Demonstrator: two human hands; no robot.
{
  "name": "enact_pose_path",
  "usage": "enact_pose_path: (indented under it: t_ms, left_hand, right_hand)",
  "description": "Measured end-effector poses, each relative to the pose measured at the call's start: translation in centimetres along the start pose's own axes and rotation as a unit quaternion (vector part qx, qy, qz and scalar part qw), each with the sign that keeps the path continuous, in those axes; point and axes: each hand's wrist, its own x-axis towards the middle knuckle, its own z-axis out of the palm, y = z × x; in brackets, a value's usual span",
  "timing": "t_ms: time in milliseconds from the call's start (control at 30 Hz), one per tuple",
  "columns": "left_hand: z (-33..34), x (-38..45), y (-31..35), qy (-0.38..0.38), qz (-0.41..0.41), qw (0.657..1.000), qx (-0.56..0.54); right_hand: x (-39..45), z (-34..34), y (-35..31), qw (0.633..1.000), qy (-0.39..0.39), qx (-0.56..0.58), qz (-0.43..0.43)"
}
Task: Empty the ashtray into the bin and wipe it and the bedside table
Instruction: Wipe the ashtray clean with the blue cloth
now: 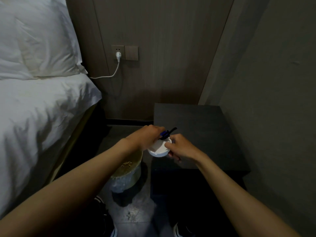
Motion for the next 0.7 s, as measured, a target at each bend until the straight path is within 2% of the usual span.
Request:
enact_pose_path:
  t_ms: [100, 267, 500, 567, 700]
  left_hand:
    - [-0.1, -0.2, -0.2, -0.013, 0.013, 1.0, -0.001]
    - [0.9, -0.4, -0.5, 0.066, -0.023, 0.995, -0.075]
    - [0.9, 0.9, 0.6, 0.121, -0.132, 0.976, -0.127]
    - [1.3, 1.2, 1.0, 0.15, -0.168, 0.962, -0.154]
    - [2.3, 1.6, 1.9, 0.197, -0.257, 0.925, -0.198]
  right_hand:
    - [-0.1, -0.1, 0.0, 1.0, -0.005, 0.01, 0.01]
    - [0.2, 0.5, -0.2, 0.993, 0.076, 0.094, 0.015]
    - [2.0, 1.5, 1.0, 0.975, 0.184, 0.119, 0.044]
    - [2.4, 1.7, 1.3, 0.968, 0.207, 0.133, 0.041]
    - [2.6, 2.2, 1.4, 0.955, 0.288, 0.073, 0.013]
